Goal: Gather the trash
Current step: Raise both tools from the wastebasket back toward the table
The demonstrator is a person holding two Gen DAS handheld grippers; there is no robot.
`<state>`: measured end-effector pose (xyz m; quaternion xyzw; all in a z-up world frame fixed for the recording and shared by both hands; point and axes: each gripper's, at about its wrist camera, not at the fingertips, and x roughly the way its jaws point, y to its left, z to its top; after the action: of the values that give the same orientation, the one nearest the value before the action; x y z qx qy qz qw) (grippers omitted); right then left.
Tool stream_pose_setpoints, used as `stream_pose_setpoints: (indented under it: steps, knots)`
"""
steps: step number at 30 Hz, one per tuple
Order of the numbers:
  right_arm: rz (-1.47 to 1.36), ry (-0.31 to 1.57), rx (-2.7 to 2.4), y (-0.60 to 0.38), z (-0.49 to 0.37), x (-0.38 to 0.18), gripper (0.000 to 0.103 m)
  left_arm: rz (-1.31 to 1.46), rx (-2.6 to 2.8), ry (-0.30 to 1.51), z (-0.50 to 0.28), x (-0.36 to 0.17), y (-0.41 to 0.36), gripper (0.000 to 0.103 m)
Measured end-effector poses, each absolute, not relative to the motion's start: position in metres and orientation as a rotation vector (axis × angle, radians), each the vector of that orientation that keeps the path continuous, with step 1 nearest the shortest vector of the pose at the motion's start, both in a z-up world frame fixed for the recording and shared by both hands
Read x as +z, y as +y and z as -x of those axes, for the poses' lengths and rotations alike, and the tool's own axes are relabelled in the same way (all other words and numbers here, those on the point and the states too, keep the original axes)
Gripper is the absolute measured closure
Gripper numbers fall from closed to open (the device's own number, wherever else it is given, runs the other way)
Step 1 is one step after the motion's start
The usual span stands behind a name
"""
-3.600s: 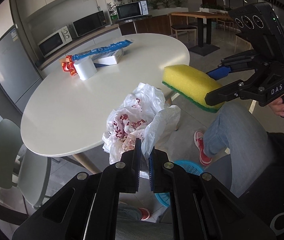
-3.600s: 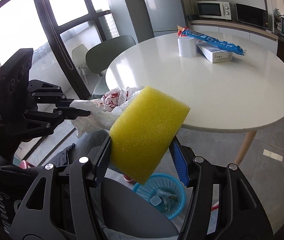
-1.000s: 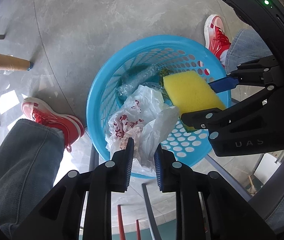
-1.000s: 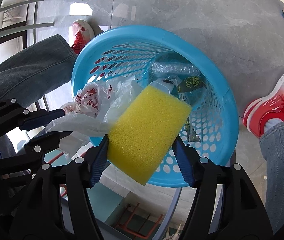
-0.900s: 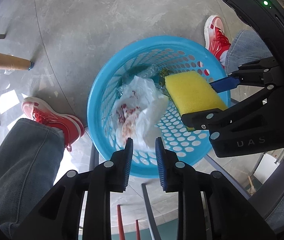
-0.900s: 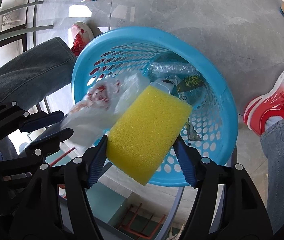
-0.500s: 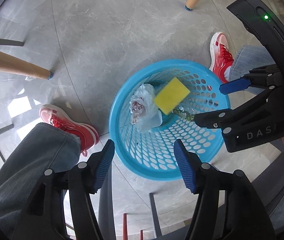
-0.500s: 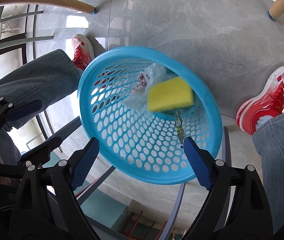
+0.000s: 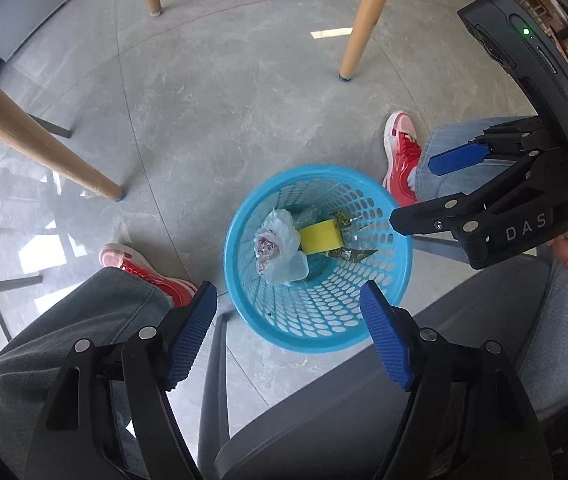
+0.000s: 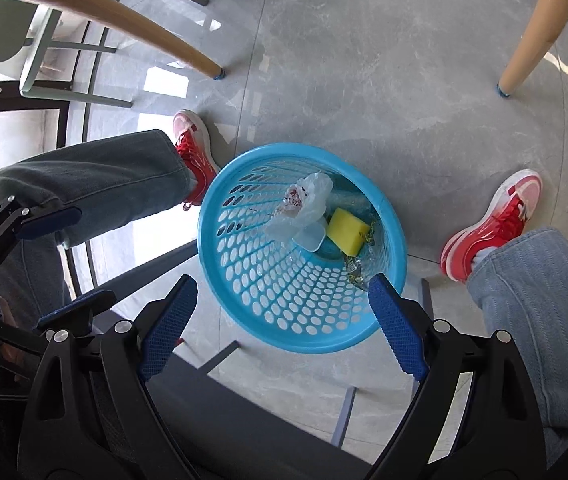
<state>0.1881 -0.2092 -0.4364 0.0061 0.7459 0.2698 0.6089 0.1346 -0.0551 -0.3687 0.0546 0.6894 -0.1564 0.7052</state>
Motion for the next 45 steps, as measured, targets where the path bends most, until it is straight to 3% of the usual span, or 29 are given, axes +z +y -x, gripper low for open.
stream_pose_setpoints:
  steps: [24, 32, 45]
  knots:
    - [0.104, 1.109, 0.994, -0.225, -0.103, -0.161, 0.019, -0.128, -0.467, 0.985, -0.073, -0.154, -0.054, 0.016]
    - [0.078, 0.937, 0.948, -0.238, -0.104, -0.112, 0.014, -0.118, -0.397, 0.871, -0.08, -0.116, -0.042, 0.01]
    - [0.036, 0.752, 0.758, -0.247, -0.158, -0.067, 0.014, -0.136, -0.263, 0.749, -0.135, -0.069, -0.026, 0.006]
